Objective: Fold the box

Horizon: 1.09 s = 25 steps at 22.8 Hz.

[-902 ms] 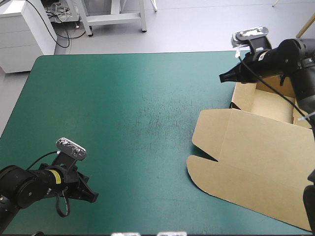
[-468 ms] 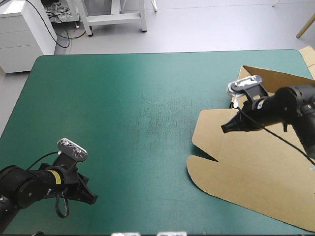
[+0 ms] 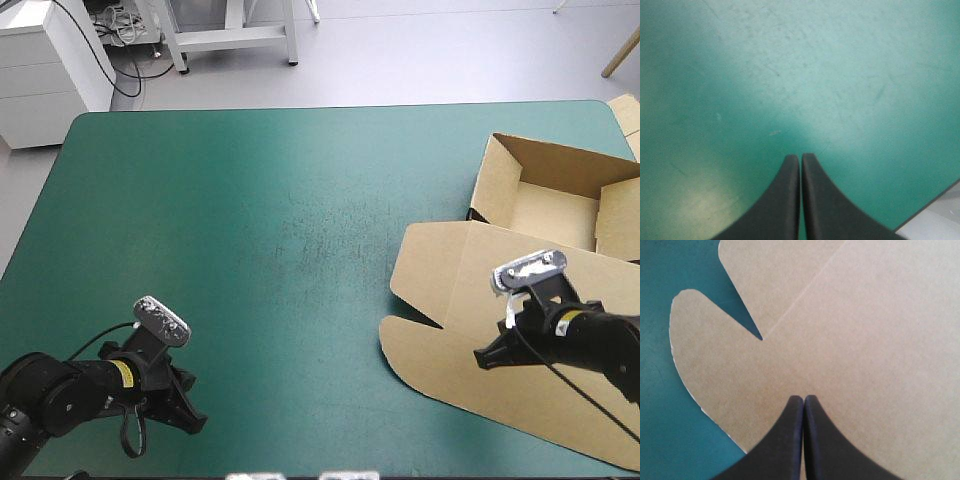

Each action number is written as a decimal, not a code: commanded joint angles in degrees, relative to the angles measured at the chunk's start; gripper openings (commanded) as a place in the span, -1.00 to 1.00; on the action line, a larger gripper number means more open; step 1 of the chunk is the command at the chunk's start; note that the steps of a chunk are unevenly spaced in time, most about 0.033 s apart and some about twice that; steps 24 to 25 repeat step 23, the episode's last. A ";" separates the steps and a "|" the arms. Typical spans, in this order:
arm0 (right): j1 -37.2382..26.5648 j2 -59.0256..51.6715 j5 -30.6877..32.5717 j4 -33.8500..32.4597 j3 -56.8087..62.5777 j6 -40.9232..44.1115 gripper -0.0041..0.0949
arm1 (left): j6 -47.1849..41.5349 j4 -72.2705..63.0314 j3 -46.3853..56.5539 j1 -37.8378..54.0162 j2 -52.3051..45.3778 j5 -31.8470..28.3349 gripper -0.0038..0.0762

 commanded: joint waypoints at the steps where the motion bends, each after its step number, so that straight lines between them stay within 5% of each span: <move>1: 0.07 -5.54 -3.71 0.43 4.02 -0.53 -0.96 | 2.31 -3.57 0.94 0.01 -1.47 -3.17 -0.92; 13: 0.07 -28.20 -5.92 0.54 19.70 -0.27 -0.96 | 2.43 -5.40 7.77 0.01 -9.46 -9.15 -0.92; 25: 0.07 -30.54 -4.87 -0.15 20.58 0.69 -0.96 | 2.43 -5.87 9.46 0.01 -9.46 -13.51 -0.92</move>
